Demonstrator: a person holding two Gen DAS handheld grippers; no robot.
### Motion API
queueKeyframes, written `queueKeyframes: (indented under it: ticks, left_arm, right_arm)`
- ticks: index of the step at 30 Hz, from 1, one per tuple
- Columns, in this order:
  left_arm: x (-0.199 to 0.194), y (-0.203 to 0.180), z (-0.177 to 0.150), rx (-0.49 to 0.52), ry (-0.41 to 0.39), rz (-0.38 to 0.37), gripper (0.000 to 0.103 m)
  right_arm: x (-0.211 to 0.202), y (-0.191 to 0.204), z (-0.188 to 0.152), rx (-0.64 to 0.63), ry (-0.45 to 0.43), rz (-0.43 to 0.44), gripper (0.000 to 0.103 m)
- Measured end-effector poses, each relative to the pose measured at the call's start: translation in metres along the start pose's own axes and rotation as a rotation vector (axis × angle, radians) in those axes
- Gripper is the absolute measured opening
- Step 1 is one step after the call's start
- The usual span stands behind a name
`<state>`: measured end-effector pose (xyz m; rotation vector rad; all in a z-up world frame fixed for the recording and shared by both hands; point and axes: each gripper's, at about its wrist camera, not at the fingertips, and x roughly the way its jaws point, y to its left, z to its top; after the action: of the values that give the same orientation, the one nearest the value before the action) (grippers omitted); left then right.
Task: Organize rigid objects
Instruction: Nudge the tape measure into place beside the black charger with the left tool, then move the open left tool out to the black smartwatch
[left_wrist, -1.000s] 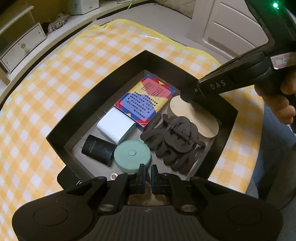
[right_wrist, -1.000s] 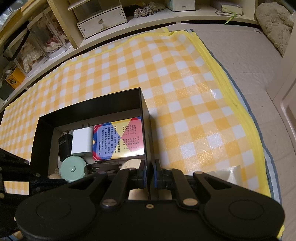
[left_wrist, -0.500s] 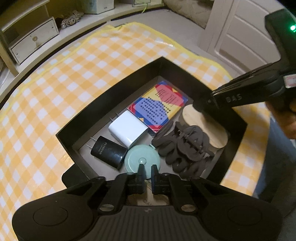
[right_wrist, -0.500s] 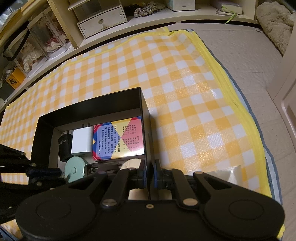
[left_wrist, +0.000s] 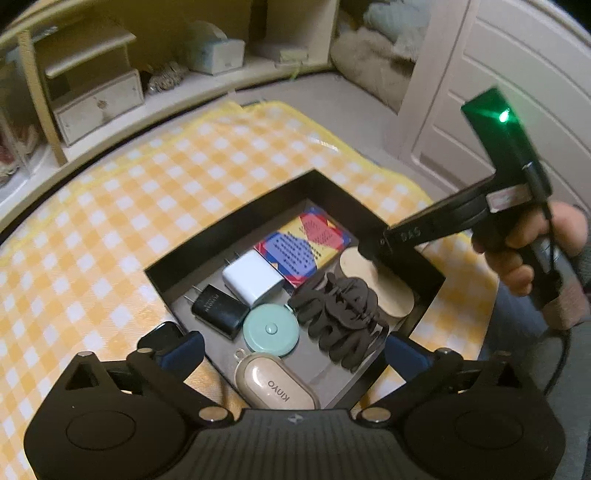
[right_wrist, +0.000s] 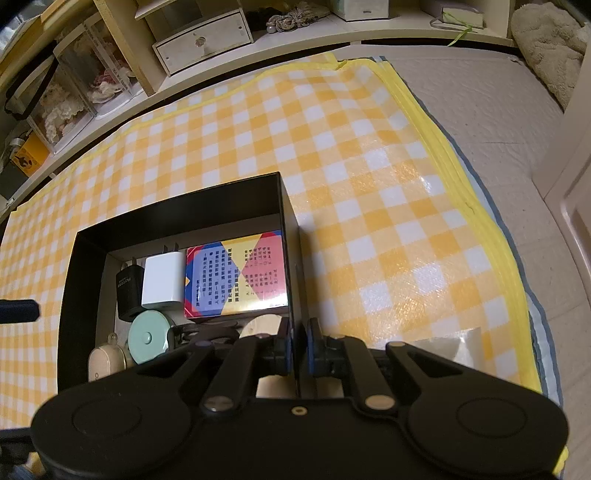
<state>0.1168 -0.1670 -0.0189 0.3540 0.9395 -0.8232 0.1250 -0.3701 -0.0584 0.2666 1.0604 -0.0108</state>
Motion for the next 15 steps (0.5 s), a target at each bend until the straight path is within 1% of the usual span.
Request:
queueKeyframes:
  ticks: [7, 12, 15]
  left_arm:
    - [-0.028, 0.013, -0.008, -0.065, -0.105, 0.011, 0.103]
    - [-0.047, 0.025, -0.011, -0.107, -0.186, 0.058, 0.103]
    - [-0.056, 0.037, -0.013, -0.159, -0.245, 0.087, 0.103]
  right_arm:
    - [0.0, 0.0, -0.001, -0.004, 0.001, -0.003, 0.009]
    - [0.0, 0.001, -0.001, -0.006, 0.001, -0.005, 0.009]
    - [0.0, 0.0, -0.001, -0.006, 0.001, -0.006, 0.008]
